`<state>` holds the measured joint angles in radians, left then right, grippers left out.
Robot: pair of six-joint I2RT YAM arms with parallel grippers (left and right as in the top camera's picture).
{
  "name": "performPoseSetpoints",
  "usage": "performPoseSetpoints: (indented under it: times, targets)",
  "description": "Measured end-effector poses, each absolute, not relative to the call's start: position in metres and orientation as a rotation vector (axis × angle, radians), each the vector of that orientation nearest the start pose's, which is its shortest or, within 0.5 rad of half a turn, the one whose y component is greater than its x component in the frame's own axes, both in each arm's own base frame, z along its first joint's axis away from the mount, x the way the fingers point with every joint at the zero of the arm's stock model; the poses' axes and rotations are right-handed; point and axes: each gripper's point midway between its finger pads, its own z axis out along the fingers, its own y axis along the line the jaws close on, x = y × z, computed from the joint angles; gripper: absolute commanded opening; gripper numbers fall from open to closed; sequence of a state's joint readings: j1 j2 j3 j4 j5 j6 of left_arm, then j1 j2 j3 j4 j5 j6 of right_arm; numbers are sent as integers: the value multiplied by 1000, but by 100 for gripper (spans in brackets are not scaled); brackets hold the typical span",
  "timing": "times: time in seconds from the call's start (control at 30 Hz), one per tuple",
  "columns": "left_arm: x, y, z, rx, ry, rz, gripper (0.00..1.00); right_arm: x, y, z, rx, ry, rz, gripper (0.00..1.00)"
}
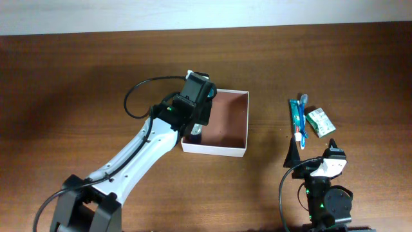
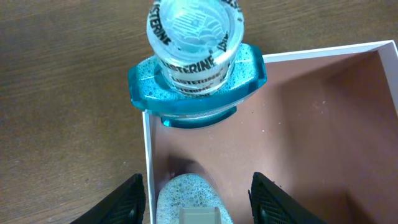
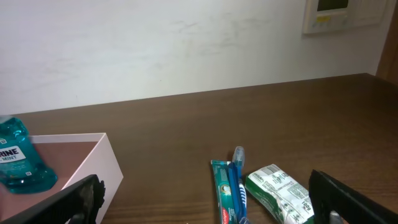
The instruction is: Pack container
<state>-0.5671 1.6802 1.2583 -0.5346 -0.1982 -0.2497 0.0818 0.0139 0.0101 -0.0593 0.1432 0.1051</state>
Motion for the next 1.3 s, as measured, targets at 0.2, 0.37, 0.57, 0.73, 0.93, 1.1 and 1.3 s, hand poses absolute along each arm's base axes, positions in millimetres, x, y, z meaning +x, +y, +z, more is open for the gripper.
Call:
performPoseSetpoints:
  times: [0.2,0.37,0.57,0.73,0.93,1.1,1.3]
  targets:
    - [380,-201,138,320,2493,-80,55,246,-5,161,129,1628,26,98]
    - [376,-199,171,300,2423,-120,55,246,-4,161,128,1628,26,98]
    - [367,-193,213,278,2334,-168,32,246,-4,161,128,1628,26,98]
    - [348,-189,221,297,2360,-203,1,246,-4,161,128,1628,26,98]
    - [319,-193,205,352,2486,-284,0,246,-4,161,129,1628,26,98]
    - [300,-208,199,421,2527,-323,1,246,-4,161,129,1628,26,98]
    - [280,-233,199,527,2516,-362,1,246,-4,161,129,1628,26,98]
